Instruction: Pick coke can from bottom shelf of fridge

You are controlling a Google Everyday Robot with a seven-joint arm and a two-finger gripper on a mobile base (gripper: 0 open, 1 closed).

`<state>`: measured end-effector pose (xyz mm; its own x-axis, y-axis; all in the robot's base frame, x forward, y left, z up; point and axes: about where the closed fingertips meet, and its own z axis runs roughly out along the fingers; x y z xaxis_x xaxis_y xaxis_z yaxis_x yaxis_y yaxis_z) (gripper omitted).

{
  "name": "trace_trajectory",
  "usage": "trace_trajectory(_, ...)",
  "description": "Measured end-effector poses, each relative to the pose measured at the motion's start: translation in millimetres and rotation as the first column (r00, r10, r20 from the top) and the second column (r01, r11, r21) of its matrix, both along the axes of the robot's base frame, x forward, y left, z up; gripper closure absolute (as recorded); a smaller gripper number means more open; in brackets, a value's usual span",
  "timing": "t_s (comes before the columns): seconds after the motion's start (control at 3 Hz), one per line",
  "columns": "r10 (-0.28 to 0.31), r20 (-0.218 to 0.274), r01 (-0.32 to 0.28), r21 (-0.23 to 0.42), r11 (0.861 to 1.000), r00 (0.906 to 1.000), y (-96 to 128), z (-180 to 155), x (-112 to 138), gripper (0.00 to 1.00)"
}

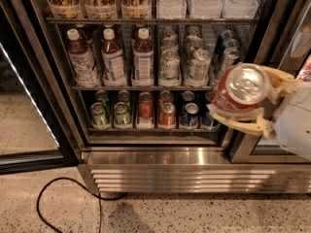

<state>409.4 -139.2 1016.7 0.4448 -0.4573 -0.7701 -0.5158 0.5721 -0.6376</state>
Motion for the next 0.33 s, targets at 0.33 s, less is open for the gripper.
trace_trajectory(0.33, 0.023, 0.002, -0.023, -0.012, 1.0, 0.9997, 12.2, 0.7, 2.0, 1.0)
